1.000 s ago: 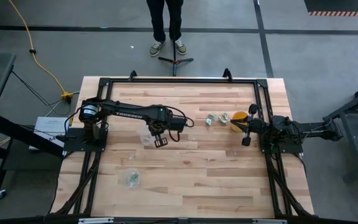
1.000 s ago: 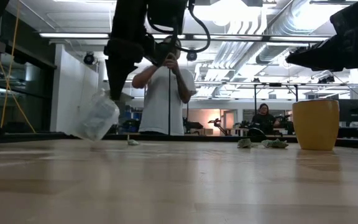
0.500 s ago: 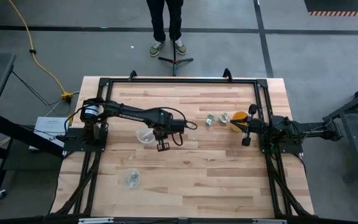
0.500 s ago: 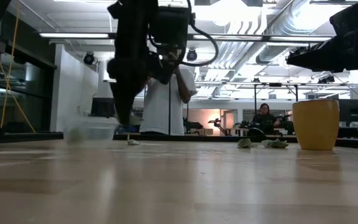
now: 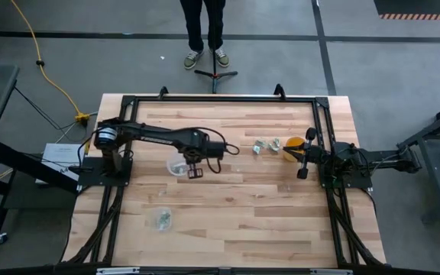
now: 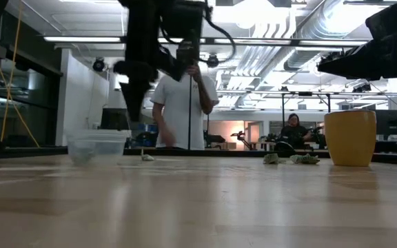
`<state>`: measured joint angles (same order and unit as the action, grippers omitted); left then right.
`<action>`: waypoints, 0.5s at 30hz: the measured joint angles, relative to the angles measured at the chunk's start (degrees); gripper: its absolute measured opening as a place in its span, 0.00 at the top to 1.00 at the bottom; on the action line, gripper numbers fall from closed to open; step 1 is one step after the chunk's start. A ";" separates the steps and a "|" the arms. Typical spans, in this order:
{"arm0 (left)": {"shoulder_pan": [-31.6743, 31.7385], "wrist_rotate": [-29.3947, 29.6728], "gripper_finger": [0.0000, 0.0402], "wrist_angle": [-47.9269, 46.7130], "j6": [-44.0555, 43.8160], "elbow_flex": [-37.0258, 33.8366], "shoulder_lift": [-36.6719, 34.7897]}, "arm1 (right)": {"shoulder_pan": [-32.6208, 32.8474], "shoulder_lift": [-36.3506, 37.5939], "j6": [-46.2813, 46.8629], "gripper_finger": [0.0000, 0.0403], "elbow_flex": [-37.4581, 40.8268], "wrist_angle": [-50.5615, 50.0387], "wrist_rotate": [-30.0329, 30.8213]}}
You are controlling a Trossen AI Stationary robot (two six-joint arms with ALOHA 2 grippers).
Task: Pick and place Stevia / Truvia into bins
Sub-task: Put the stevia packet in the top transparent container
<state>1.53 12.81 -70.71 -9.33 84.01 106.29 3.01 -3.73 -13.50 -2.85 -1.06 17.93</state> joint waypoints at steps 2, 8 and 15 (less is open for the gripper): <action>-0.06 -1.51 0.94 -3.20 -1.49 0.02 -1.90 | 0.00 0.04 -0.02 0.98 0.00 0.01 0.06; 0.03 -2.78 0.90 -4.57 -5.67 -4.33 -4.78 | 0.00 -0.42 -0.02 0.98 -0.06 -0.07 0.17; -0.04 -3.56 0.92 -1.81 -6.03 -11.09 -4.81 | -0.02 -0.42 -0.02 0.98 -0.07 -0.15 0.17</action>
<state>1.49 9.24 -72.51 -15.37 72.92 101.48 2.98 -4.14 -13.52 -2.92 -1.21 18.11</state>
